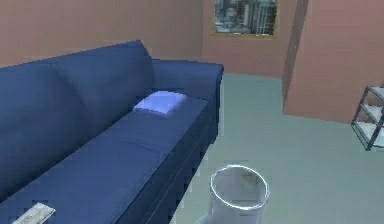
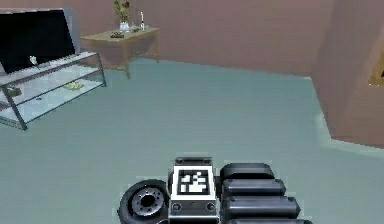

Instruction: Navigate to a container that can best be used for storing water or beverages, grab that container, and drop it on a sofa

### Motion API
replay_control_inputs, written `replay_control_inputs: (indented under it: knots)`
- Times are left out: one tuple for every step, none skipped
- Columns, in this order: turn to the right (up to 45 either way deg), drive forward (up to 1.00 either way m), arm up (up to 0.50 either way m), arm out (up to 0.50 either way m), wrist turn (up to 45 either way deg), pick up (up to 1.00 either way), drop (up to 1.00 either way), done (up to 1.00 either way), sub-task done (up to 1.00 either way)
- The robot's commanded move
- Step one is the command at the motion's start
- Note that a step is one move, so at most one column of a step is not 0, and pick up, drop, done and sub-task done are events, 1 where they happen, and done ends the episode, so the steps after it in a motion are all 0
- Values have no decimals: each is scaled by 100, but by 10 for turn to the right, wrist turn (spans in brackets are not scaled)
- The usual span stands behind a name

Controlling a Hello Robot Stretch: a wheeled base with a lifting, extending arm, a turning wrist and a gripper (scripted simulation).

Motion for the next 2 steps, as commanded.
replay_control_inputs:
  knots:
    - [210, 0, 0, 0, 0, 0, 0, 0, 0]
    - [0, 100, 0, 0, 0, 0, 0, 0, 0]
